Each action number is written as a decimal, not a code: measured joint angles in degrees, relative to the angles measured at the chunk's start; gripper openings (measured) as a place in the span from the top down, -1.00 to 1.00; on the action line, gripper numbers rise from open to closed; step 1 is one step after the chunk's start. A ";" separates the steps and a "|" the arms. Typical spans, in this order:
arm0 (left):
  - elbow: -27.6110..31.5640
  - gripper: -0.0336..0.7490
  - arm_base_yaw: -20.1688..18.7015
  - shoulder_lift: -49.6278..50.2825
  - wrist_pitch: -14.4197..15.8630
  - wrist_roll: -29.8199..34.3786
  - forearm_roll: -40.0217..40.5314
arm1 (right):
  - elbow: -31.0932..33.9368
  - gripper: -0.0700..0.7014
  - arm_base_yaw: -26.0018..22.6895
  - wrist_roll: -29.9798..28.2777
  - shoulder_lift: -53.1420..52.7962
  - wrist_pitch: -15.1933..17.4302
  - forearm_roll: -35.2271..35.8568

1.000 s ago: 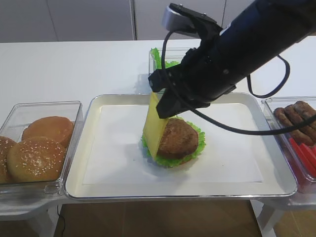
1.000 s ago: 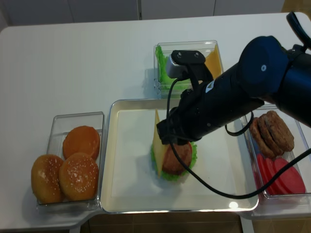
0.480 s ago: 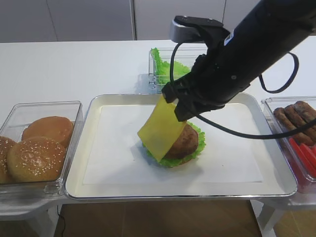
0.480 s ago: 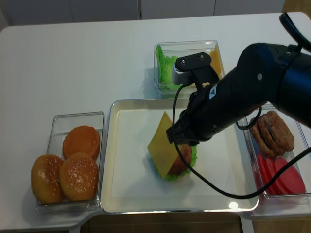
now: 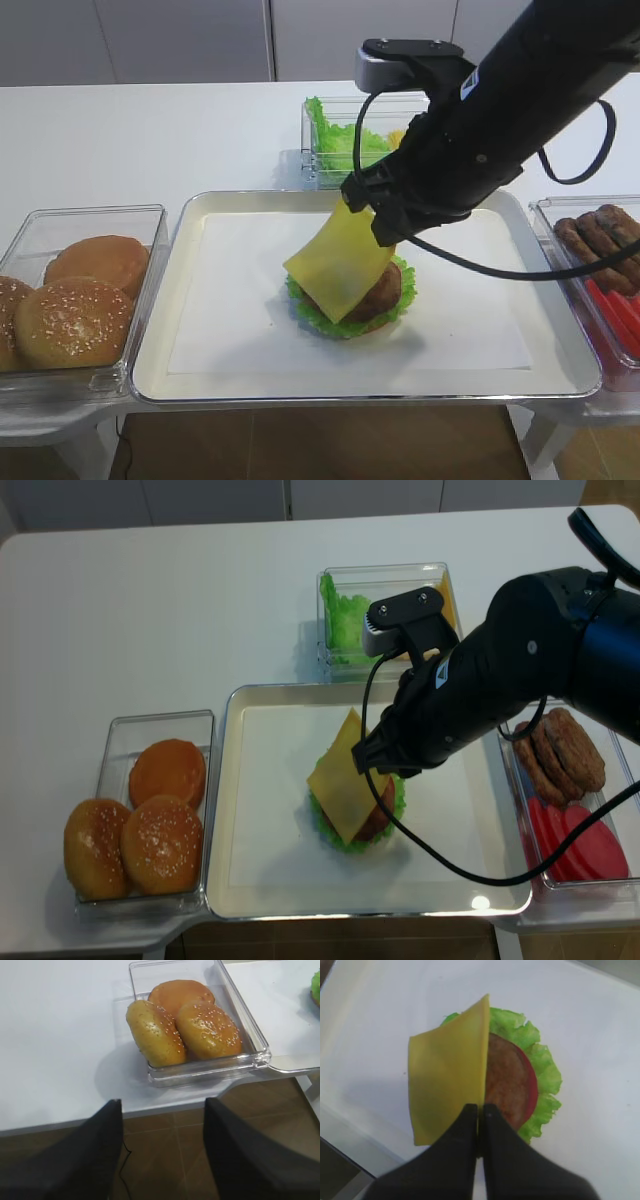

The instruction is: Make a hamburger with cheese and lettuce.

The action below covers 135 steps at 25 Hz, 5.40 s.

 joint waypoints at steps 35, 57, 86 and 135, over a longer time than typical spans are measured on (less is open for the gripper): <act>0.00 -0.08 0.00 0.00 0.00 0.00 0.00 | 0.00 -0.49 0.00 5.26 2.25 2.67 -8.64; 0.00 -0.08 0.00 0.00 0.00 0.00 0.00 | -6.35 -0.46 -26.04 1.25 -0.07 12.78 -9.60; 0.00 -0.08 0.00 0.00 0.00 0.00 0.00 | 16.97 -0.35 -28.82 3.33 -52.13 24.55 -9.60; 0.00 -0.08 0.00 0.00 0.00 0.00 0.00 | 35.38 -0.35 -28.82 5.13 -88.62 20.29 -11.26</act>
